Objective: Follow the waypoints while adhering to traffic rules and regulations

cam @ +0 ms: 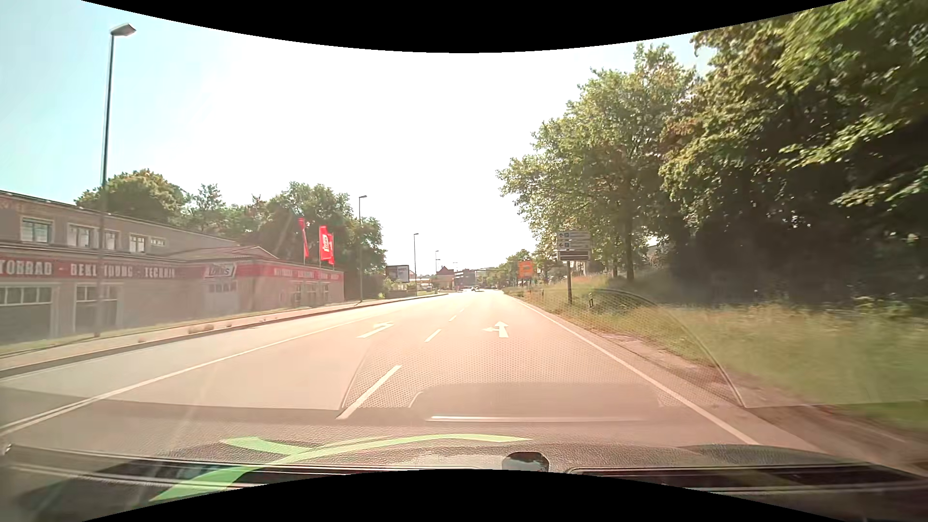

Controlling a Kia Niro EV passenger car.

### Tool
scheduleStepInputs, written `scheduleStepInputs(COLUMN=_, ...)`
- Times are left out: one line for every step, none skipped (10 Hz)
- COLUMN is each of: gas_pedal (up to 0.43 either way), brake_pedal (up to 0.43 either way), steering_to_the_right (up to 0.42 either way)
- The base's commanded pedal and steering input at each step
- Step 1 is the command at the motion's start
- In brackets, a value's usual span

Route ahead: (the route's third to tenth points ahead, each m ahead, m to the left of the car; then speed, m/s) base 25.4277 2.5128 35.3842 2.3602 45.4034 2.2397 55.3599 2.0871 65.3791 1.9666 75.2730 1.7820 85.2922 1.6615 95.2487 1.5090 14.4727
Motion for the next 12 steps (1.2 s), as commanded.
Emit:
scheduleStepInputs(gas_pedal=0.169, brake_pedal=0.0, steering_to_the_right=0.001)
scheduleStepInputs(gas_pedal=0.177, brake_pedal=0.0, steering_to_the_right=0.001)
scheduleStepInputs(gas_pedal=0.189, brake_pedal=0.0, steering_to_the_right=0.001)
scheduleStepInputs(gas_pedal=0.197, brake_pedal=0.0, steering_to_the_right=0.001)
scheduleStepInputs(gas_pedal=0.197, brake_pedal=0.0, steering_to_the_right=0.001)
scheduleStepInputs(gas_pedal=0.197, brake_pedal=0.0, steering_to_the_right=0.001)
scheduleStepInputs(gas_pedal=0.197, brake_pedal=0.0, steering_to_the_right=0.001)
scheduleStepInputs(gas_pedal=0.189, brake_pedal=0.0, steering_to_the_right=0.001)
scheduleStepInputs(gas_pedal=0.189, brake_pedal=0.0, steering_to_the_right=0.001)
scheduleStepInputs(gas_pedal=0.189, brake_pedal=0.0, steering_to_the_right=0.001)
scheduleStepInputs(gas_pedal=0.189, brake_pedal=0.0, steering_to_the_right=-0.001)
scheduleStepInputs(gas_pedal=0.189, brake_pedal=0.0, steering_to_the_right=-0.003)
